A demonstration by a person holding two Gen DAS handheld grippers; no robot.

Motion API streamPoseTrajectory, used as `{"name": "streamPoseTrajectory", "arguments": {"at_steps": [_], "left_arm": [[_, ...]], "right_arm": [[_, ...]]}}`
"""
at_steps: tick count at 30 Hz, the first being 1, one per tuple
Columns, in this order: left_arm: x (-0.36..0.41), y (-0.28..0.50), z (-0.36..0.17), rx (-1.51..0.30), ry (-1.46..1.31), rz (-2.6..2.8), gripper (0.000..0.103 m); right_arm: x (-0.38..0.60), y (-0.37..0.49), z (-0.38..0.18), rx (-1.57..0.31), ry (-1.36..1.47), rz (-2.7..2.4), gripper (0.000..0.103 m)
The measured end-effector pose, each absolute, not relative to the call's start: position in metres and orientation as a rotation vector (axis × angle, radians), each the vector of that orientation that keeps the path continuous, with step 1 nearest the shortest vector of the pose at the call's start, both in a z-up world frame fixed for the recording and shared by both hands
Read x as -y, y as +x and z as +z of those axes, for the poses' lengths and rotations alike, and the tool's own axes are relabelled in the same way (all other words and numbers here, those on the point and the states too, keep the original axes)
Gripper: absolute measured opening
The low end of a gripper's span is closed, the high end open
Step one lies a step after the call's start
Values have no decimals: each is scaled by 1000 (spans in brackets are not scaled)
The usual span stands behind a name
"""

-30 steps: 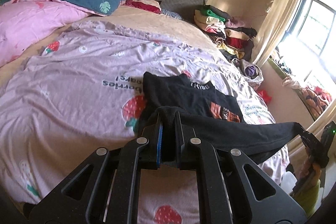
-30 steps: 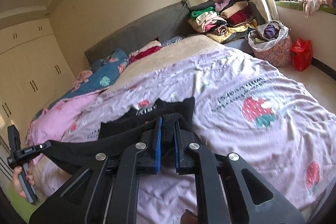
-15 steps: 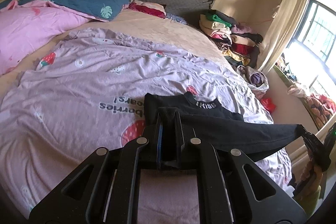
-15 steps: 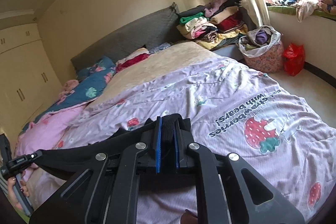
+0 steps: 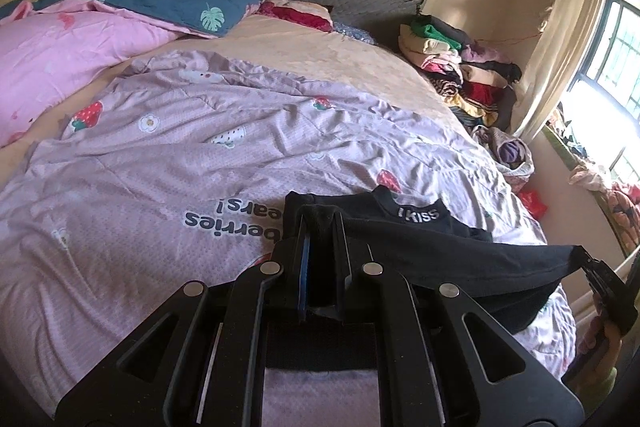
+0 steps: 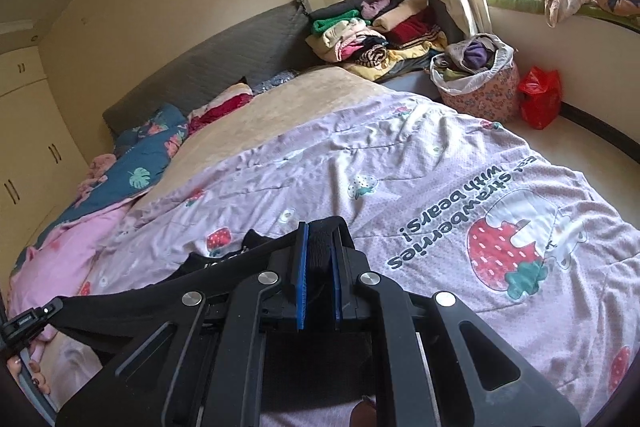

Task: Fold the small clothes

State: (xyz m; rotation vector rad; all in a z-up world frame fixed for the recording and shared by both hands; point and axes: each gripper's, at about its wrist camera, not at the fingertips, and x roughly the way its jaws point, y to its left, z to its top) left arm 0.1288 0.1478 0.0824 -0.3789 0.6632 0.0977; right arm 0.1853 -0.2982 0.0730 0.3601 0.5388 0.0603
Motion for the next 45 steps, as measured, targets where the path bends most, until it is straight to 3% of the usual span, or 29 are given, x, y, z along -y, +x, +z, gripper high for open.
{"name": "streamPoseTrajectory", "arguments": {"at_steps": [26, 30, 33, 34, 35, 41, 43, 45], "left_arm": [[-142, 183, 22, -729, -305, 198, 4], [-142, 185, 17, -730, -310, 211, 8], [-142, 182, 18, -713, -304, 230, 15], [-141, 180, 19, -706, -304, 234, 22], [-141, 177, 22, -694, -304, 238, 32], [-132, 156, 39, -635, -290, 217, 61], [-124, 150, 44, -628, -277, 191, 61], [-114, 145, 45, -640, -258, 156, 58]], "right_arm": [[282, 247, 14, -652, 283, 45, 9], [281, 248, 10, -659, 270, 35, 16], [283, 244, 13, -640, 257, 26, 41], [285, 242, 15, -630, 259, 28, 49], [286, 240, 18, -618, 260, 37, 50], [277, 225, 33, -575, 190, 149, 50], [270, 224, 34, -587, 161, 200, 49], [258, 222, 33, -612, 113, 268, 34]]}}
